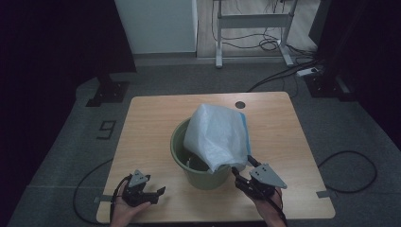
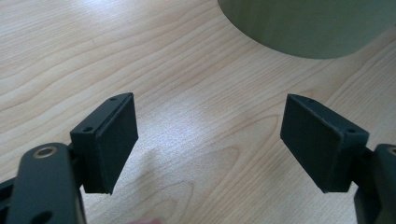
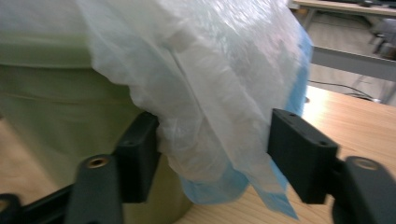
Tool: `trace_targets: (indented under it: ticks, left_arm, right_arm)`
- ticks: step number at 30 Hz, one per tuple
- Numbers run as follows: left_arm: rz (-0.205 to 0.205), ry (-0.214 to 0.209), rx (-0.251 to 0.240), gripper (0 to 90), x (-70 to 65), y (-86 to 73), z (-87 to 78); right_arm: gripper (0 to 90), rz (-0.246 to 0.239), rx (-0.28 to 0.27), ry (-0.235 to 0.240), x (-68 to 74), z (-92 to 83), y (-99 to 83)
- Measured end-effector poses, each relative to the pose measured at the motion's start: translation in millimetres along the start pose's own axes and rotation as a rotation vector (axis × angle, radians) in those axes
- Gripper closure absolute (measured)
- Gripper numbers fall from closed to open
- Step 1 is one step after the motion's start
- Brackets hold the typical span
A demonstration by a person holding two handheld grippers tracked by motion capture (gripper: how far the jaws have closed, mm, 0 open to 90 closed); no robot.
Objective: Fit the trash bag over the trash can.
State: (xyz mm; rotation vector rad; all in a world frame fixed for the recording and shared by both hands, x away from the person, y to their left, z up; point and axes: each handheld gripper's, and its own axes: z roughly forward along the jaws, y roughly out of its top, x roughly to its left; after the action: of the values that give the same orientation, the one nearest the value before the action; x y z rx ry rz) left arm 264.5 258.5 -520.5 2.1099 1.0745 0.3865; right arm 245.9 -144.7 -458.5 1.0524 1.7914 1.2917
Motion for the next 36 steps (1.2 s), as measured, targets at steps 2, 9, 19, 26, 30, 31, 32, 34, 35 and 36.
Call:
trace_targets:
  ticks: [2,9,19,26,30,31,32,34,35,36]
  left_arm:
    - [-0.013,0.004,-0.013,18.8,-0.4,1.1,-3.0]
    - [-0.038,-0.001,-0.106,21.0,-8.1,11.8,-20.6]
    - [-0.005,0.008,-0.229,23.2,-27.9,31.8,-47.6]
    - [-0.044,-0.036,-0.312,23.2,-30.4,47.7,-70.6]
    - [-0.056,-0.048,-0.330,23.2,-33.2,59.9,-77.7]
    - [-0.054,-0.051,-0.334,23.1,-35.1,64.3,-79.5]
    - [-0.051,-0.052,-0.337,23.1,-36.6,67.1,-80.5]
    - [-0.038,-0.059,-0.343,22.9,-41.2,74.2,-83.1]
    - [-0.029,-0.061,-0.346,22.7,-43.9,77.6,-84.3]
    - [-0.015,-0.066,-0.349,22.7,-47.9,82.5,-85.4]
  right_arm:
    - [53.4,-0.005,-0.004,-0.026,-3.7,2.3,-1.3]
    - [85.8,0.054,-0.061,-0.042,-26.3,-4.0,4.4]
    - [88.3,0.100,-0.195,-0.091,-51.8,-33.7,38.8]
    - [88.3,0.081,-0.245,-0.083,-54.7,-43.4,62.7]
    - [88.2,0.060,-0.242,-0.051,-45.9,-38.3,66.9]
    - [88.3,0.057,-0.242,-0.046,-44.3,-37.4,67.6]
    - [88.2,0.051,-0.242,-0.039,-41.7,-36.2,68.7]
    - [88.2,0.044,-0.242,-0.032,-38.7,-35.4,70.4]
    - [88.2,0.041,-0.242,-0.030,-37.4,-35.2,71.3]
    - [88.2,0.038,-0.242,-0.028,-36.5,-35.2,72.2]
